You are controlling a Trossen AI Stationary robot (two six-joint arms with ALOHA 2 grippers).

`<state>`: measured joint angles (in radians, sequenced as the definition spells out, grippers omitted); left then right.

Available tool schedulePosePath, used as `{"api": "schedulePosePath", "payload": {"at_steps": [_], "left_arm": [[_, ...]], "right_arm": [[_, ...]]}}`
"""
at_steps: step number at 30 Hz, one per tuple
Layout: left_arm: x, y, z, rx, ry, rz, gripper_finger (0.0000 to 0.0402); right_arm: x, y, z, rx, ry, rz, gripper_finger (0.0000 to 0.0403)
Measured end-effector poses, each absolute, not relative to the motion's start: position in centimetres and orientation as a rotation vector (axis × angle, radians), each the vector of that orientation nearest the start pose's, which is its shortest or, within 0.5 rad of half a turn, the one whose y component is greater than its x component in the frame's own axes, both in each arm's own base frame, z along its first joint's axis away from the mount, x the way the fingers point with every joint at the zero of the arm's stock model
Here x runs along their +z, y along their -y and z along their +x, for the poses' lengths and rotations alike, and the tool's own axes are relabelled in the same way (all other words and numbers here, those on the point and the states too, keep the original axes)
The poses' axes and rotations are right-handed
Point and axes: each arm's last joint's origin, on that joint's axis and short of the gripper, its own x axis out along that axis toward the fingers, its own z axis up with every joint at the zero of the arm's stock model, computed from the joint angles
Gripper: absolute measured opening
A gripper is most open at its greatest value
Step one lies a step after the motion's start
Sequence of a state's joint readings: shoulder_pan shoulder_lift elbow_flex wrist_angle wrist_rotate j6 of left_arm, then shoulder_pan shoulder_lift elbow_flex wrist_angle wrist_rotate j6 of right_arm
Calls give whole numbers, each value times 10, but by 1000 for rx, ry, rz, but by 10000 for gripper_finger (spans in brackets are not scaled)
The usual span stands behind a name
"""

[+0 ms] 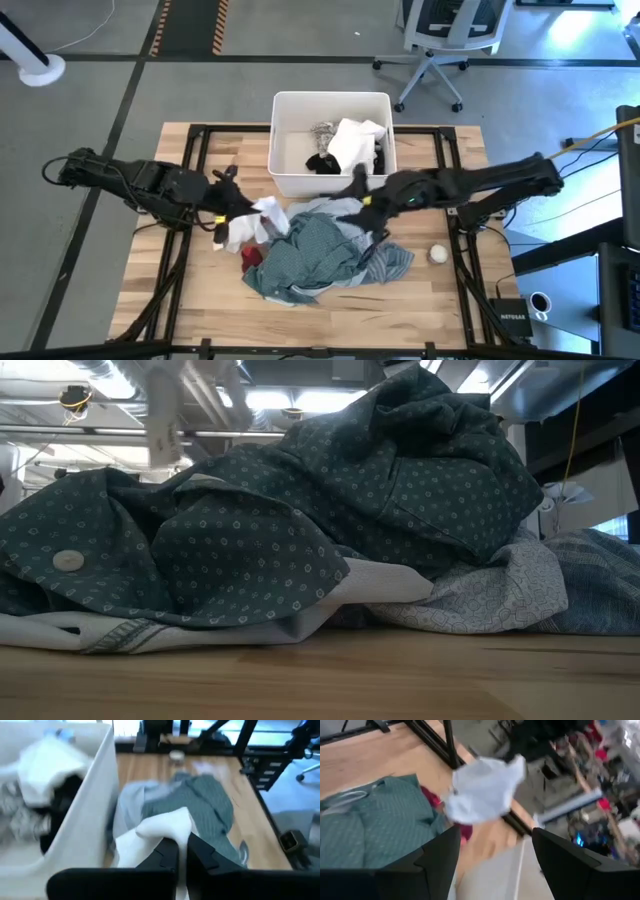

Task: Sort clothes
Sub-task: Put the bottom white sock into the white bin

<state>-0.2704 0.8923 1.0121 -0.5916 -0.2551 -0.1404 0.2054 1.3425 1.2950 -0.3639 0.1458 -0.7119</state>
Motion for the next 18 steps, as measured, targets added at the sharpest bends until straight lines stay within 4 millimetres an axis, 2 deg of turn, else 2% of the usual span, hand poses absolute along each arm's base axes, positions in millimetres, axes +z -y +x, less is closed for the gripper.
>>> {"api": "schedulePosePath", "payload": {"at_steps": [4,9,15,18], "left_arm": [[360,42,180,-5,-379,55,6],[364,47,195,-71,-296,140,7],[361,55,217,-191,-241,223,4],[356,58,230,-196,-233,254,9]], "right_arm": [[348,-62,317,197,-312,-826,264],[340,-70,343,257,-151,-818,264],[335,-70,356,169,-141,-872,264],[333,-72,361,214,-98,-864,264]]}}
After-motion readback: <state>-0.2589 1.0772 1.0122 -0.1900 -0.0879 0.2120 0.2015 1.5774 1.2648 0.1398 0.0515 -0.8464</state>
